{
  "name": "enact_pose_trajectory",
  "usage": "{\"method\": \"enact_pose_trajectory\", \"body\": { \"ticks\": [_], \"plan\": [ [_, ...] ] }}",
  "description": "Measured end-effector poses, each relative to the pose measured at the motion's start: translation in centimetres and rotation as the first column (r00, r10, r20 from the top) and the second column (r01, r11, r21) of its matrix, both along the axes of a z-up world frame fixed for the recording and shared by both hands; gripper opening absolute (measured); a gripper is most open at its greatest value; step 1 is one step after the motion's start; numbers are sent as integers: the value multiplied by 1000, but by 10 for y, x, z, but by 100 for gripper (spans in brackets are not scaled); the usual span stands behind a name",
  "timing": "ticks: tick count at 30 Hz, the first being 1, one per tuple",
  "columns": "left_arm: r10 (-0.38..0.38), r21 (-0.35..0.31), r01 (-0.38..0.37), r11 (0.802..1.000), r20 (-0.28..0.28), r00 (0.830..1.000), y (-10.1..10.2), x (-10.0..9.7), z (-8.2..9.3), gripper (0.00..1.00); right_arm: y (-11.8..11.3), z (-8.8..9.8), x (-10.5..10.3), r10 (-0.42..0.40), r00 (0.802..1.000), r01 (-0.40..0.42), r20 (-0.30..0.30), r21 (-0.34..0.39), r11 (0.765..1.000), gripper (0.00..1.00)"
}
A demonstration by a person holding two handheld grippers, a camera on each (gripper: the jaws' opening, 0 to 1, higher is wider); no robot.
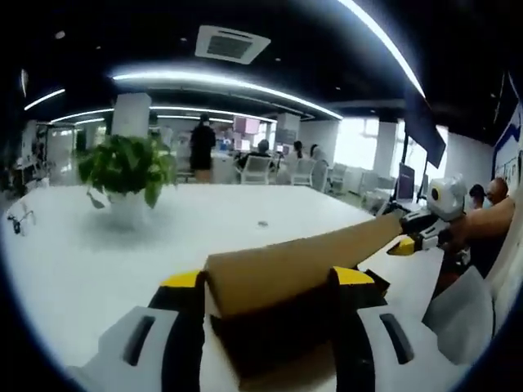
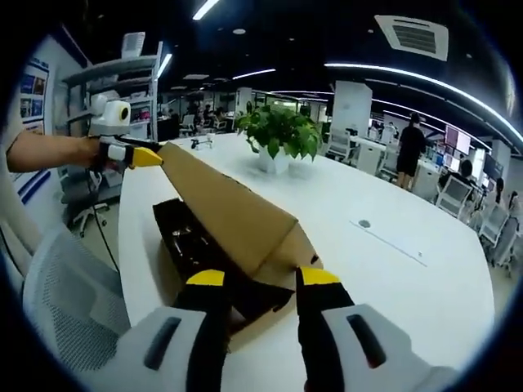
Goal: Operate the shoe box by opening the lid, removing the specified soft item, and placing it in the target area until the item is outside and the box remains undamaged.
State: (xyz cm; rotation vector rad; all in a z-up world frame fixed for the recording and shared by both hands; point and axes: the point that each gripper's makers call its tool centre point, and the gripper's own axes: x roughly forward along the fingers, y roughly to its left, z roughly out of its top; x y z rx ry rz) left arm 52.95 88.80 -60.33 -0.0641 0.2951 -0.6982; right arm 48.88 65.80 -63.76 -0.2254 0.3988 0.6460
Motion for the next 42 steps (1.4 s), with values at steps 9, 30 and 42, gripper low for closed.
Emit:
{"method": "enact_pose_trajectory", "body": {
  "ticks": [9, 30, 42],
  "plan": [
    [-7, -3, 7, 1000, 48, 999, -2, 6, 8, 62, -5, 6, 9, -18, 1000, 18, 19, -6, 1000, 21],
    [41, -24, -39, 999, 97, 994, 3, 14, 21, 64, -18, 17, 36, -126, 991, 126, 36, 6, 992, 6],
    [39, 135, -43, 990, 32, 999, 11, 16, -16, 54, -23, 27, 51, -169, 985, 168, 40, 20, 986, 2]
  ]
}}
